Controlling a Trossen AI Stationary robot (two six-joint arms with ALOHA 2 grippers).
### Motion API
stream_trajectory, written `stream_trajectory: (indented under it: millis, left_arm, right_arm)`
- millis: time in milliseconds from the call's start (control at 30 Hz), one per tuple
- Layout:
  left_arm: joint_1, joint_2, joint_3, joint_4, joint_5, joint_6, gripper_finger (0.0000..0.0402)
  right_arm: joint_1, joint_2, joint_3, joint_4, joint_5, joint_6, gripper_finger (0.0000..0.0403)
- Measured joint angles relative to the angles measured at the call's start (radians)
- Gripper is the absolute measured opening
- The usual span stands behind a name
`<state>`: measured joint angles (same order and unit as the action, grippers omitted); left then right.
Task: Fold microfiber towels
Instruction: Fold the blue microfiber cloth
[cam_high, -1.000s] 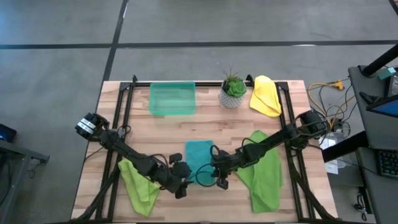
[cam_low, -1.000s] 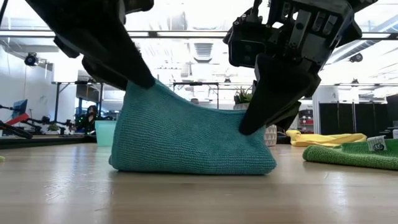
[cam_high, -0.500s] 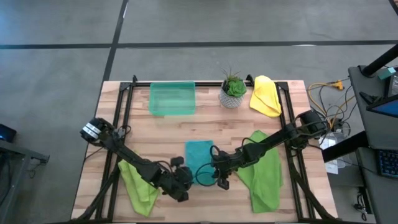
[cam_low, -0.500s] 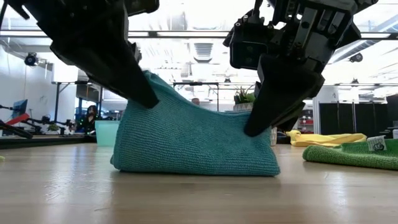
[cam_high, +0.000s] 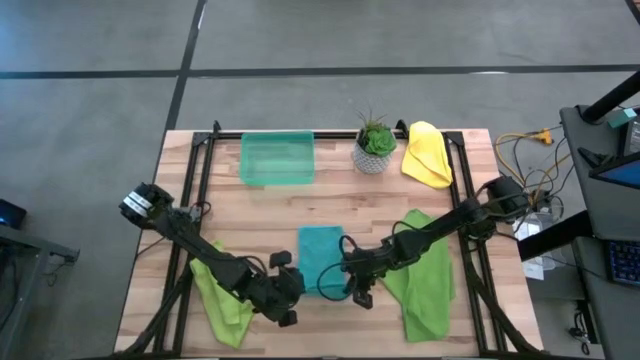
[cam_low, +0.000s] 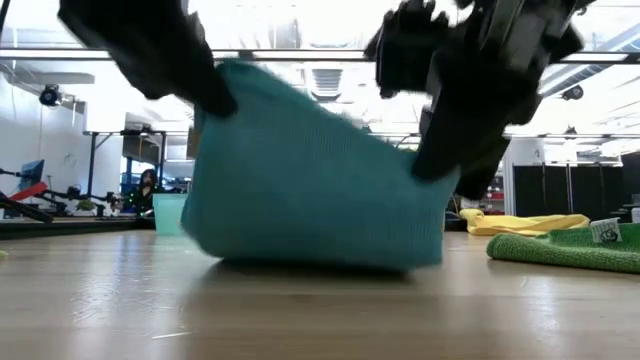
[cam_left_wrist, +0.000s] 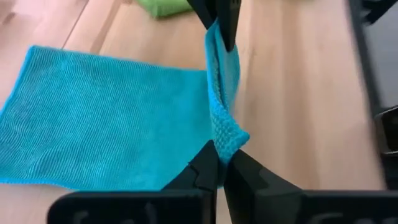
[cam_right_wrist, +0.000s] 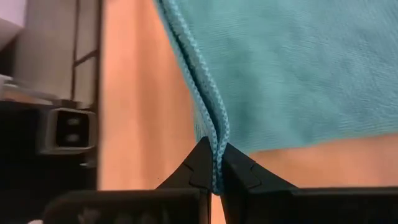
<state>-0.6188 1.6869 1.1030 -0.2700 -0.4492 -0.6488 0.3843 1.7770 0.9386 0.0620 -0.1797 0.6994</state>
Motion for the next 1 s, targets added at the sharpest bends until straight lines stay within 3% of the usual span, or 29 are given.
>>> stream_trajectory:
  millis: [300, 767, 1000]
  left_arm:
    - [0.004, -0.035, -0.033, 0.0, 0.044, 0.001, 0.0]
    - [0.068, -0.036, -0.079, -0.078, -0.092, -0.002, 0.0]
    - [0.124, -0.036, -0.094, -0.096, -0.103, 0.0, 0.0]
  right_arm:
    - [0.017, -0.107, 0.015, -0.097, 0.136, -0.044, 0.0009]
    - [-0.126, -0.107, 0.04, -0.215, 0.121, -0.182, 0.0009]
    - [-0.19, -0.106, 0.04, -0.228, 0.12, -0.219, 0.0009]
